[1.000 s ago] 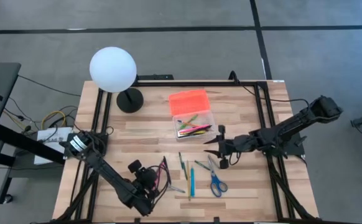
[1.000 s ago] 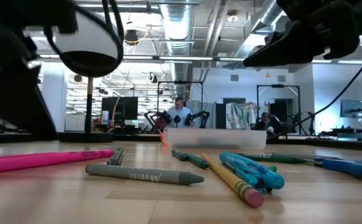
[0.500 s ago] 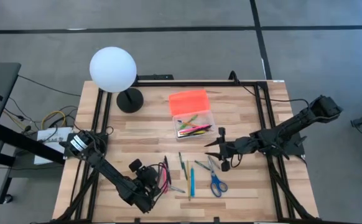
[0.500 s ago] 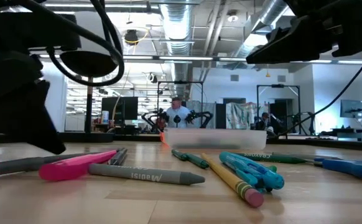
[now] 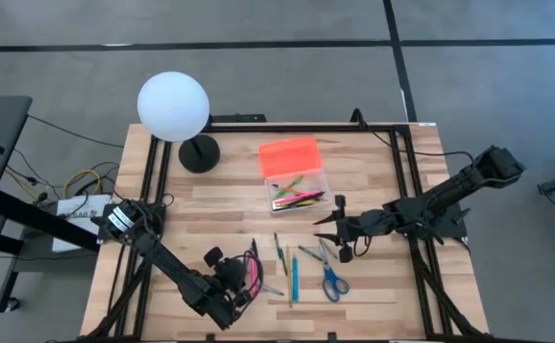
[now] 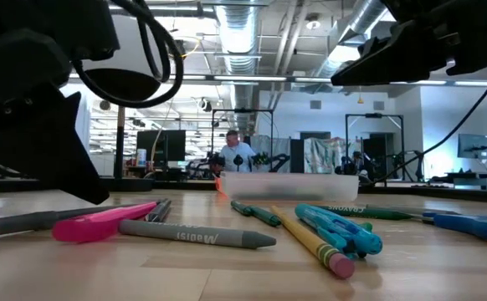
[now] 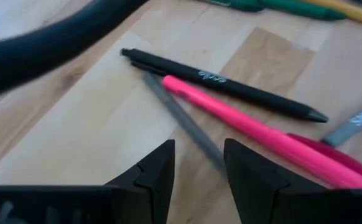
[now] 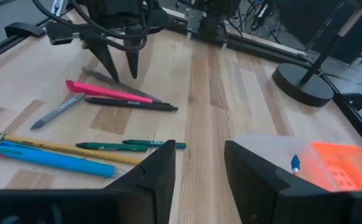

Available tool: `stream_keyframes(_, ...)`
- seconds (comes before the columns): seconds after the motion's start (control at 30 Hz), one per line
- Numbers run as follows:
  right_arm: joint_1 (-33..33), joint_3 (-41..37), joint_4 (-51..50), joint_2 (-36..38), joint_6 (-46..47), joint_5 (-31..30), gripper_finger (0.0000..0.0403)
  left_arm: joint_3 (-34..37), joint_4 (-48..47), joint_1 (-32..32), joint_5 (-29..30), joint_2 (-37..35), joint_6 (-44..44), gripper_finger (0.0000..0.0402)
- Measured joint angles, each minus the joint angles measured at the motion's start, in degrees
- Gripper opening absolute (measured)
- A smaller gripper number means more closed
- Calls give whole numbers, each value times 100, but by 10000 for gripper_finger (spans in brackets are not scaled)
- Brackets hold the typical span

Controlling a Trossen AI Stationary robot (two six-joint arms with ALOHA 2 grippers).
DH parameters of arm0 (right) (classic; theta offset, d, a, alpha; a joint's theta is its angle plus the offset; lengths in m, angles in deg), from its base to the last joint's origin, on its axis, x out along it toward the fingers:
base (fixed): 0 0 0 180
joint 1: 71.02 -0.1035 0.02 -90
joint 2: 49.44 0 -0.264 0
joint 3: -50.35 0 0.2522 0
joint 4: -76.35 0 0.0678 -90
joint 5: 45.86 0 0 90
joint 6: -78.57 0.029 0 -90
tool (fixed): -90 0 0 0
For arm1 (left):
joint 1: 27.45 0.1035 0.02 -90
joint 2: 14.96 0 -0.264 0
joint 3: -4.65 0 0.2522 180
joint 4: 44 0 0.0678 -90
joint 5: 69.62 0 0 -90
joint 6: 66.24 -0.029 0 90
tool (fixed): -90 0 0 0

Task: Pick & place school supplies into a supply box
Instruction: Put the gray pen into the orange supply box

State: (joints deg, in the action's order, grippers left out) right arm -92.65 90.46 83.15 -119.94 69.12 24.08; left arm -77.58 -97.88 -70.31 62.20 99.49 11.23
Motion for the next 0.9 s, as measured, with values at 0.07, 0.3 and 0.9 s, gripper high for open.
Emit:
stream_keyframes(0.07, 0, 2, -10, 0, 0, 2, 130, 0, 127, 28, -13, 0, -101, 134)
stream_keyframes(0.3, 0, 2, -96, 0, 140, 42, 130, 217, 761, 278, -435, -11, -522, 134)
stream_keyframes(0.9, -11, 4, -340, -101, 296, 44, 130, 342, 244, 877, -1519, -76, -1409, 87)
